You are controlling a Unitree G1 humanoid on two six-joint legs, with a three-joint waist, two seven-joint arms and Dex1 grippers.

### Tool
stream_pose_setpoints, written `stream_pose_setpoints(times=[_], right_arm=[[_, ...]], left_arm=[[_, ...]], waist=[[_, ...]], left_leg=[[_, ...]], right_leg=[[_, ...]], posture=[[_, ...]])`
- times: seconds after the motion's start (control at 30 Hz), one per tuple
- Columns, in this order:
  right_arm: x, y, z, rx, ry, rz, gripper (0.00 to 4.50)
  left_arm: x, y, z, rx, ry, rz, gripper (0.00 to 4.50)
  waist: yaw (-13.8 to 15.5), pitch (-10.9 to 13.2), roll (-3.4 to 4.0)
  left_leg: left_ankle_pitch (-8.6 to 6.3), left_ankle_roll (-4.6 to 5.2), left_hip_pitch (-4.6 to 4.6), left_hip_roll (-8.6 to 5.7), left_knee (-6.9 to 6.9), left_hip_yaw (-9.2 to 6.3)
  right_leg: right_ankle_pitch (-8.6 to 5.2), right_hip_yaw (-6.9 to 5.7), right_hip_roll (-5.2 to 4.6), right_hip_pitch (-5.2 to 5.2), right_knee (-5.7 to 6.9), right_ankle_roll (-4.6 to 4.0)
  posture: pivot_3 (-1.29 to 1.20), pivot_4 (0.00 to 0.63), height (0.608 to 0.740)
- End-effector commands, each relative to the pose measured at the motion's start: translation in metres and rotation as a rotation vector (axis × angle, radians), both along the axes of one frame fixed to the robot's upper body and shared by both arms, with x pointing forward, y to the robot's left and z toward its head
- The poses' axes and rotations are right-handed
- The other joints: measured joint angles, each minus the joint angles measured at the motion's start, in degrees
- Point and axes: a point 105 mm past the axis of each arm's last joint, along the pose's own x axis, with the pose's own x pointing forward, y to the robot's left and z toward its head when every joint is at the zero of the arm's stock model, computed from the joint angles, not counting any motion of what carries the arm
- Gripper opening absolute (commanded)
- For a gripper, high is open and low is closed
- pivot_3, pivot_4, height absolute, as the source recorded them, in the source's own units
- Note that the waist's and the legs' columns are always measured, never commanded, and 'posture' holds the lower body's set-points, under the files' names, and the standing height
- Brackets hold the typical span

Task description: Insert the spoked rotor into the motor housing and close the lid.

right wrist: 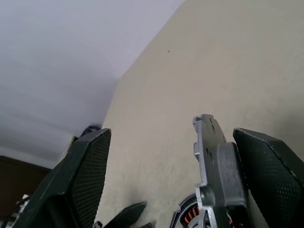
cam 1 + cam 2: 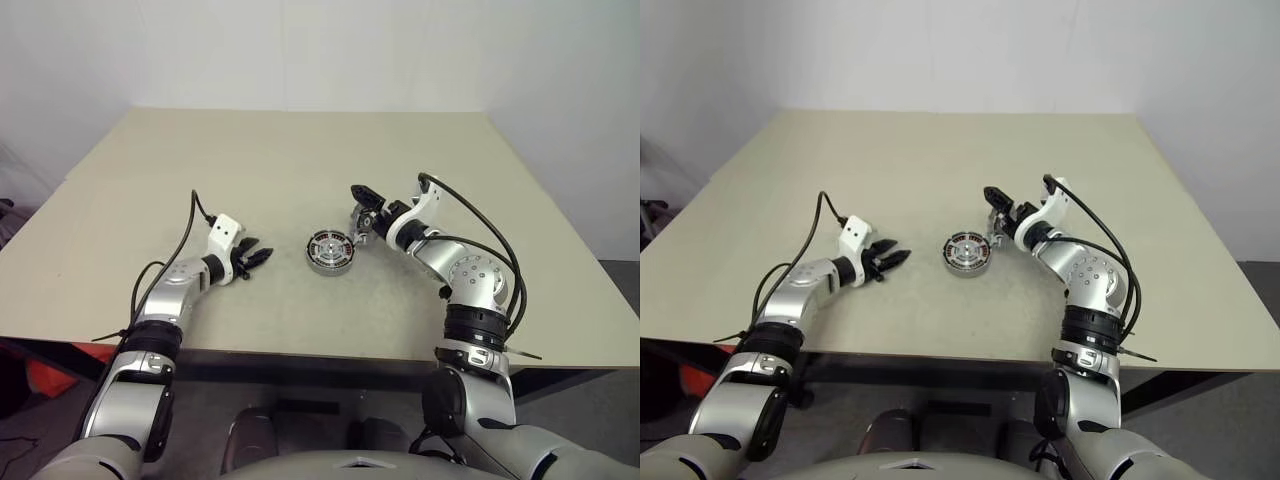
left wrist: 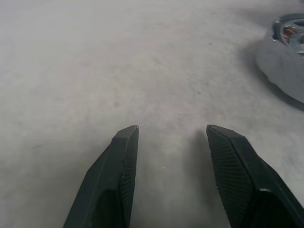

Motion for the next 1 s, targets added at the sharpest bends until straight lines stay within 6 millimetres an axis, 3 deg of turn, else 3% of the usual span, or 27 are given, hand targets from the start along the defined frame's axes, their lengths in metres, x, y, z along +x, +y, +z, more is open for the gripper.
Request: stream_pose_setpoints(times=[0.03, 0.4, 0.7, 0.9, 1.0], right_arm=[[-0.003, 0.009, 0.027, -0.001, -0.08, 0.031, 4.22], [-0.01, 0.031, 0.019, -0.027, -0.018, 0.055, 4.22], [-0.021, 0.043, 0.021, -0.075, -0.033, 0.128, 4.22], [-0.024, 0.046, 0.026, -0.374, -0.231, 0.178, 4.22], [-0.018, 0.045, 0.009, -0.635, -0.321, 0.188, 4.22]], left_arm=[[0.013, 0.012, 0.022, 0.0, -0.077, 0.041, 2.43], [0.027, 0.035, 0.034, -0.01, -0.107, 0.145, 2.43], [0.028, 0.033, 0.029, -0.012, -0.101, 0.146, 2.43], [0.026, 0.03, 0.025, -0.014, -0.092, 0.136, 2.43], [0.024, 0.027, 0.023, -0.015, -0.089, 0.129, 2.43]], waist=[[-0.02, 0.0, 0.0], [-0.04, 0.0, 0.0], [0.08, 0.0, 0.0], [0.16, 0.01, -0.01], [0.16, 0.01, -0.02]], left_leg=[[0.0, 0.0, 0.0, 0.0, 0.0, 0.0], [-0.01, 0.0, -0.03, 0.0, -0.03, 0.0], [-0.01, 0.0, -0.04, -0.01, -0.05, -0.01], [0.0, -0.01, -0.05, 0.0, -0.04, -0.01], [0.0, -0.01, -0.04, 0.0, -0.04, -0.02]], right_leg=[[0.0, 0.0, 0.0, 0.0, 0.0, 0.0], [-0.01, 0.0, 0.0, -0.04, -0.02, 0.02], [-0.12, 0.0, -0.01, -0.04, -0.04, 0.21], [-0.16, 0.0, 0.0, -0.03, -0.04, 0.3], [-0.17, 0.0, 0.0, -0.02, -0.04, 0.32]], posture=[[0.0, 0.0, 0.74], [0.0, 0.0, 0.74], [0.0, 0.0, 0.74], [0.0, 0.0, 0.74], [0.0, 0.0, 0.74]])
